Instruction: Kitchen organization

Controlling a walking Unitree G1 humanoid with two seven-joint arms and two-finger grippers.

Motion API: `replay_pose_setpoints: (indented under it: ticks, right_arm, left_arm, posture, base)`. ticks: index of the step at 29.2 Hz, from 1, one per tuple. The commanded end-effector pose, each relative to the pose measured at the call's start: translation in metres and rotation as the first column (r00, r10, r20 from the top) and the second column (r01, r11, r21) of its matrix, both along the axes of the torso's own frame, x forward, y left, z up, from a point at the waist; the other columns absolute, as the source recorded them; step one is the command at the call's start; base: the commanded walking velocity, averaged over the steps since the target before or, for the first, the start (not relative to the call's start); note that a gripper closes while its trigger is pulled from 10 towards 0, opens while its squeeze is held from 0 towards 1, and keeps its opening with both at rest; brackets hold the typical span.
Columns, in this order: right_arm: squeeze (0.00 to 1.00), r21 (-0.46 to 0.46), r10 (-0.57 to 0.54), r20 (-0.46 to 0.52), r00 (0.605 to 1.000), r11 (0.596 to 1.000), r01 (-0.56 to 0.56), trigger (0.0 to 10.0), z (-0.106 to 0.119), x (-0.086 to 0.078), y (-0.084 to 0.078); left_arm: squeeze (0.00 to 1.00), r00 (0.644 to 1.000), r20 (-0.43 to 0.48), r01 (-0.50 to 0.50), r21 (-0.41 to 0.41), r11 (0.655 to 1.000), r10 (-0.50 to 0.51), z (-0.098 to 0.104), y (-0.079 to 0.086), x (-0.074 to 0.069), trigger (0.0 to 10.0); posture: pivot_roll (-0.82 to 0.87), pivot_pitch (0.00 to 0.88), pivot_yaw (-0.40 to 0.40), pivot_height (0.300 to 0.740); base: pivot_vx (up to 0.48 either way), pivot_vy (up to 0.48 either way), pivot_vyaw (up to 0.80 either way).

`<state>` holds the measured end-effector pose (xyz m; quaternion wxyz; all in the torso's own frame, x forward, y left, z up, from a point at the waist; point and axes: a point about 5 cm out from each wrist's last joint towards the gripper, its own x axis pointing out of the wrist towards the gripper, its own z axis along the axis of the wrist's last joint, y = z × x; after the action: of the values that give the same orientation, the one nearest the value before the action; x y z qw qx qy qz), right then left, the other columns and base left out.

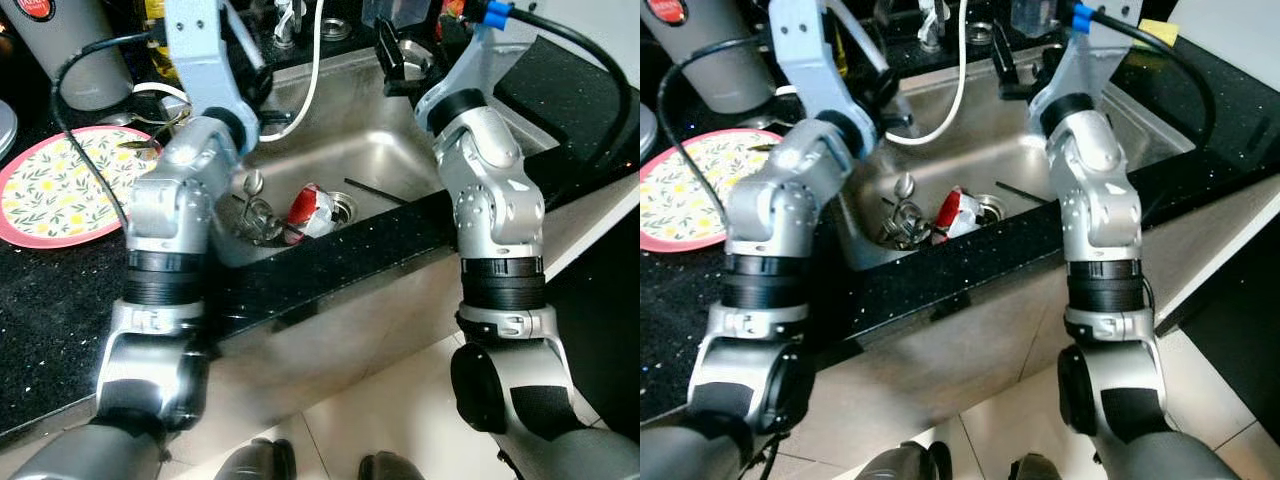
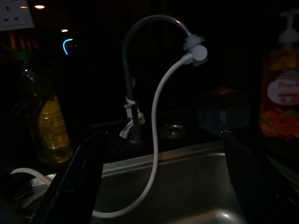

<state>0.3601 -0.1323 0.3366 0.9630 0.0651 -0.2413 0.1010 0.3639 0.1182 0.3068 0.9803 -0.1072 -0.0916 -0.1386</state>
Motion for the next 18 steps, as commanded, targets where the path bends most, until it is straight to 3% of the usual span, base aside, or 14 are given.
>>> replay_pose_setpoints:
  ticks: [1,8,9,13,14,15,17,18]
  right_arm:
    - [0.00,0.003,0.002,0.001,1.000,1.000,-0.002,10.0,-0.003,-0.001,0.001]
    - [0.00,0.003,-0.006,-0.024,1.000,1.000,0.006,10.0,-0.012,0.000,0.001]
    - [0.00,-0.030,-0.034,-0.042,0.999,0.999,0.033,10.0,-0.014,0.002,0.000]
    - [0.00,-0.056,-0.064,-0.059,0.996,0.997,0.060,10.0,-0.018,0.005,-0.002]
    - [0.00,-0.053,-0.071,-0.060,0.996,0.996,0.068,10.0,-0.019,0.005,-0.003]
    - [0.00,-0.043,-0.074,-0.056,0.996,0.996,0.072,10.0,-0.018,0.005,-0.005]
    - [0.00,-0.043,-0.074,-0.056,0.996,0.996,0.072,10.0,-0.018,0.005,-0.005]
    - [0.00,-0.039,-0.077,-0.054,0.996,0.996,0.075,10.0,-0.017,0.005,-0.006]
  left_arm:
    - [0.00,1.000,0.010,-0.015,0.023,1.000,0.015,0.001,0.004,-0.004,10.0]
    - [0.00,1.000,-0.004,-0.009,0.093,0.996,0.010,-0.012,0.002,-0.012,10.0]
    - [0.00,0.999,-0.035,0.006,0.141,0.990,-0.001,-0.020,0.003,-0.011,10.0]
    - [0.00,0.994,-0.106,0.047,0.203,0.978,-0.025,-0.037,0.001,-0.010,10.0]
    - [0.00,0.986,-0.156,0.089,0.227,0.970,-0.054,-0.049,-0.002,-0.010,10.0]
    - [0.00,0.973,-0.207,0.144,0.220,0.965,-0.098,-0.062,-0.008,-0.010,10.0]
    - [0.00,0.973,-0.207,0.144,0.220,0.965,-0.098,-0.062,-0.008,-0.010,10.0]
    - [0.00,0.961,-0.242,0.183,0.211,0.960,-0.130,-0.072,-0.013,-0.011,10.0]
  posture:
    - [0.03,0.043,0.044,0.740]
    - [0.02,0.031,0.027,0.740]
    - [0.02,0.032,0.027,0.740]
    - [0.02,0.012,0.025,0.740]
    - [0.02,0.012,0.022,0.740]
    - [0.02,0.004,0.023,0.740]
    - [0.02,0.004,0.023,0.740]
    - [0.01,0.003,0.021,0.740]
  base:
    - [0.000,0.000,0.00]
    - [0.000,0.000,0.00]
    - [0.000,0.000,0.00]
    - [0.000,0.000,0.00]
    - [0.000,0.000,0.00]
    - [0.000,0.000,0.00]
    - [0.000,0.000,0.00]
    - [0.000,0.000,0.00]
